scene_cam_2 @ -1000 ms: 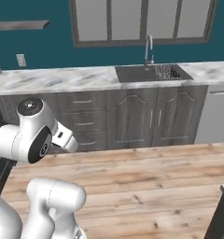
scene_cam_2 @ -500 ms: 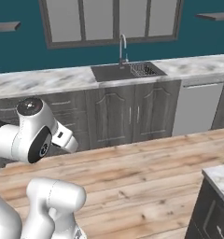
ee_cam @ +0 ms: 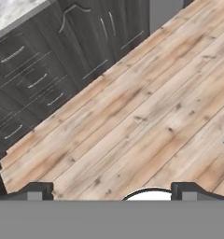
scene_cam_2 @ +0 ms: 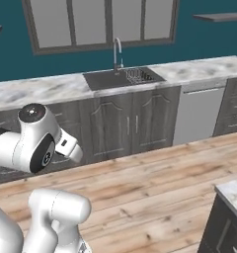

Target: Four empty soda cans are scattered around the kitchen. Gather all the cans and cluster them next to the stove for recycling.

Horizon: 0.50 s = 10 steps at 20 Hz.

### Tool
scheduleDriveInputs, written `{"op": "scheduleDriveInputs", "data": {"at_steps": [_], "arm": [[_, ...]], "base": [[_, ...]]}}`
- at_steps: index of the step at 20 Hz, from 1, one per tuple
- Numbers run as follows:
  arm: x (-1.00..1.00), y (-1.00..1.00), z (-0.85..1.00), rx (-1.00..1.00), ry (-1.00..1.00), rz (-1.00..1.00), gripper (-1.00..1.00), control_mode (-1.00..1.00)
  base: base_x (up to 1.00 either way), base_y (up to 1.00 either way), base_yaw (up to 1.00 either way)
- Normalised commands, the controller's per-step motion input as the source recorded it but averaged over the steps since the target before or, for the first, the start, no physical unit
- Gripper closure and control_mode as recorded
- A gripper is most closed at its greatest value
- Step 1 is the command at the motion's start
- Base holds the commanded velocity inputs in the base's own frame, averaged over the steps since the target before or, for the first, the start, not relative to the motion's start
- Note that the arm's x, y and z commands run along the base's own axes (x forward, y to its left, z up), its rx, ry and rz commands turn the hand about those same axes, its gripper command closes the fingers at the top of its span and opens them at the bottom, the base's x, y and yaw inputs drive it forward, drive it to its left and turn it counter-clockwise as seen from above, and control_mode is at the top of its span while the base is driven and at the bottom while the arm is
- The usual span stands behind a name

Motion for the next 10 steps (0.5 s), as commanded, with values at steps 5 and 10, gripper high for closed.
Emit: {"op": "scheduleDriveInputs", "data": {"at_steps": [5,10], "arm": [[0.0,0.0,0.0,0.0,0.0,0.0,-1.0,1.0],[0.0,0.0,0.0,0.0,0.0,0.0,-1.0,1.0]], "base": [[0.58,0.0,-0.21],[0.47,0.04,-0.32]]}}
